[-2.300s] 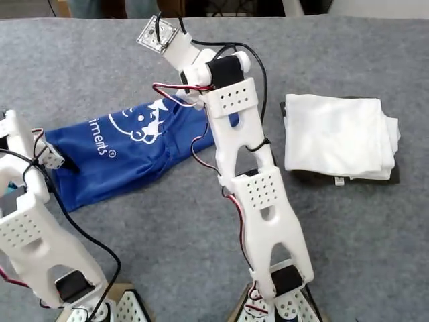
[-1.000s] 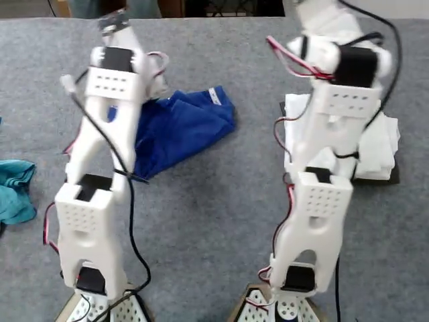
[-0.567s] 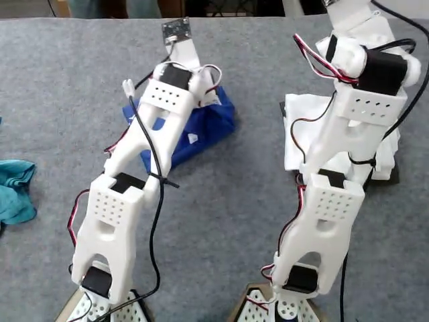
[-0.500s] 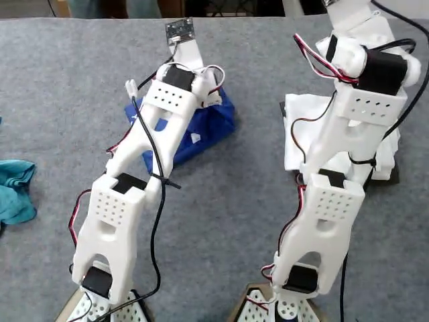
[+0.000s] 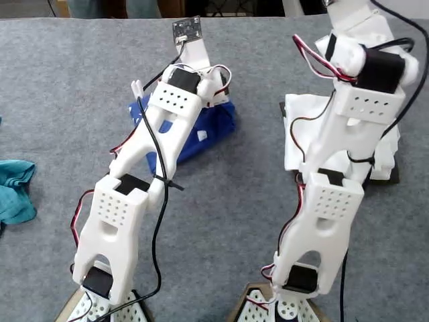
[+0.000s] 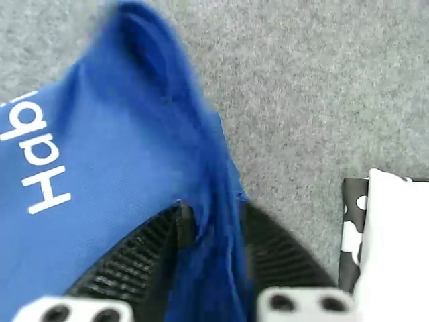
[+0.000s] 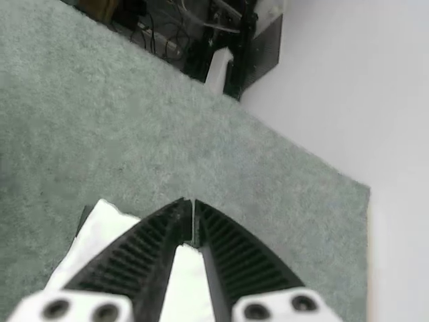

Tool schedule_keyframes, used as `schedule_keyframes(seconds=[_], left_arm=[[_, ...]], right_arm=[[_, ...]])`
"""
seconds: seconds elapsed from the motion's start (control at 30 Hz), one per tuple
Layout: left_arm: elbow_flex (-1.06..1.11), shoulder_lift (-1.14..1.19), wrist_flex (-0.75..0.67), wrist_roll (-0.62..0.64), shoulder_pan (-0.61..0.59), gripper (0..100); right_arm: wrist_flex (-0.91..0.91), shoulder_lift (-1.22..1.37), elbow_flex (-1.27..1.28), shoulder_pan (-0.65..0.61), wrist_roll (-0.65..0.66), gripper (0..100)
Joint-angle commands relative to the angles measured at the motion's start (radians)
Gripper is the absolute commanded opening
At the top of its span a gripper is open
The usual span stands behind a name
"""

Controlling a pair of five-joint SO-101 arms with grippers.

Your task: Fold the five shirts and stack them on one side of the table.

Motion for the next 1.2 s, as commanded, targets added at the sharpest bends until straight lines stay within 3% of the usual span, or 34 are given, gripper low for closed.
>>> schedule_keyframes(seconds=[0.0, 0.13, 0.23, 0.33, 0.4, 0.57, 0.9, 1.17], left_arm=[[-0.070, -0.029, 0.015, 0.081, -0.022, 28], [-0.223, -0.029, 0.130, 0.087, -0.125, 23], [-0.349, -0.017, 0.270, 0.087, -0.269, 14], [-0.335, 0.028, 0.321, 0.071, -0.398, 4], [-0.302, 0.084, 0.319, 0.055, -0.437, 3], [-0.300, 0.284, 0.204, 0.054, -0.424, 3], [-0.578, 0.545, 0.164, 0.057, -0.430, 3], [-0.763, 0.600, 0.304, 0.052, -0.432, 3]], right_arm=[[-0.023, 0.007, -0.031, -0.032, 0.008, 1.5], [-0.037, 0.031, -0.027, -0.089, 0.008, 1.5], [-0.037, 0.065, -0.024, -0.175, 0.005, 1.5], [-0.035, 0.142, -0.002, -0.302, 0.000, 1.5], [-0.031, 0.202, 0.028, -0.393, 0.000, 1.5], [-0.034, 0.344, 0.096, -0.486, -0.002, 1.5], [-0.046, 0.585, 0.091, -0.450, -0.098, 1.5], [-0.021, 0.598, -0.025, -0.431, -0.098, 1.5]])
